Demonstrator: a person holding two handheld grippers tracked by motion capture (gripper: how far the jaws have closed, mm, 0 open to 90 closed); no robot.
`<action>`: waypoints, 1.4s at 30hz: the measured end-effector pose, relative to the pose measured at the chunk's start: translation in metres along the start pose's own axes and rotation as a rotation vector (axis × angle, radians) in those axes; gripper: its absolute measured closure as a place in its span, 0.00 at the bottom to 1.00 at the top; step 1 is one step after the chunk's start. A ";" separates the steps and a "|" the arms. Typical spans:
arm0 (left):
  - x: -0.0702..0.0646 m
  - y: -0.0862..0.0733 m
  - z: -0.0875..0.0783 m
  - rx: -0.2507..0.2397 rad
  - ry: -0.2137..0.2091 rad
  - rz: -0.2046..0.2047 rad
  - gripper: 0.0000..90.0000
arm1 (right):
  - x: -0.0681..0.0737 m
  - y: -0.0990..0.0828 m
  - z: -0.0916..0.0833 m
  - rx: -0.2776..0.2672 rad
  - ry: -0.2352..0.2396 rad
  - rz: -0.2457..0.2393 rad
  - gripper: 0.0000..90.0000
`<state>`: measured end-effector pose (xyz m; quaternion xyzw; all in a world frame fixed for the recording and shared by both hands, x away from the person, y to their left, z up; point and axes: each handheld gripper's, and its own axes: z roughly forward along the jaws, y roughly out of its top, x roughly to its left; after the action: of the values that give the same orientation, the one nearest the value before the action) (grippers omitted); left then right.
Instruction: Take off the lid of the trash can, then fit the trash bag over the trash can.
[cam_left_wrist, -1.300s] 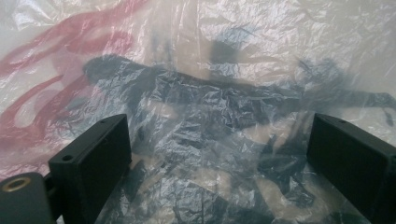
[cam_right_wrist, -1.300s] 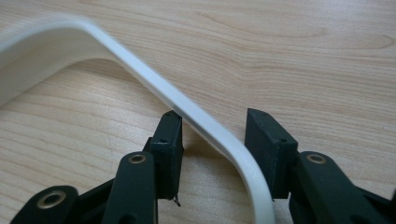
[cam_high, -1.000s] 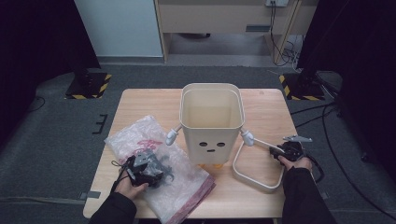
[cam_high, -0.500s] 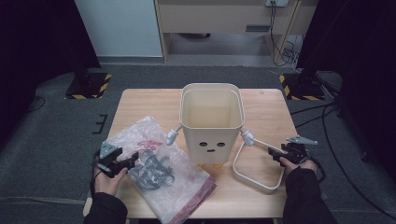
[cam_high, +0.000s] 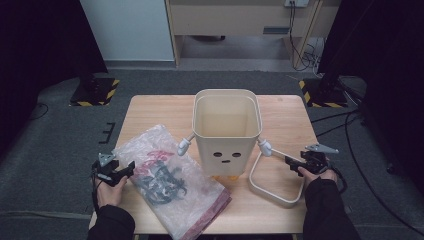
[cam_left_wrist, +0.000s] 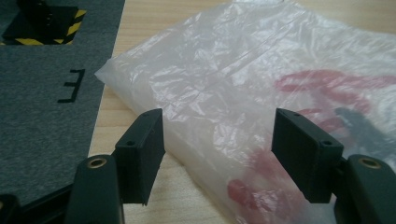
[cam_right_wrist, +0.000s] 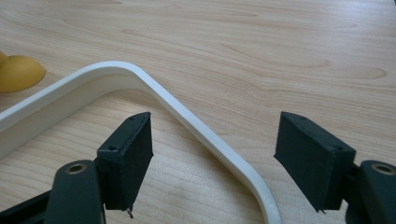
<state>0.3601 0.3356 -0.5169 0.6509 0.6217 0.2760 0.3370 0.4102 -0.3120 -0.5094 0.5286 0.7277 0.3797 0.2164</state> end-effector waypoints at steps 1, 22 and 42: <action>0.000 0.000 0.002 0.010 0.015 0.014 0.38 | 0.000 0.000 0.000 -0.004 0.000 0.000 0.29; -0.013 0.002 0.011 0.115 0.051 0.021 0.95 | 0.001 0.004 0.001 -0.006 -0.004 -0.018 0.28; -0.018 0.043 -0.045 -0.327 -0.093 -0.053 1.00 | 0.000 0.006 -0.001 -0.019 -0.003 -0.017 0.30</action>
<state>0.3502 0.3222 -0.4547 0.5827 0.5692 0.3340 0.4743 0.4131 -0.3115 -0.5044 0.5210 0.7281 0.3839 0.2259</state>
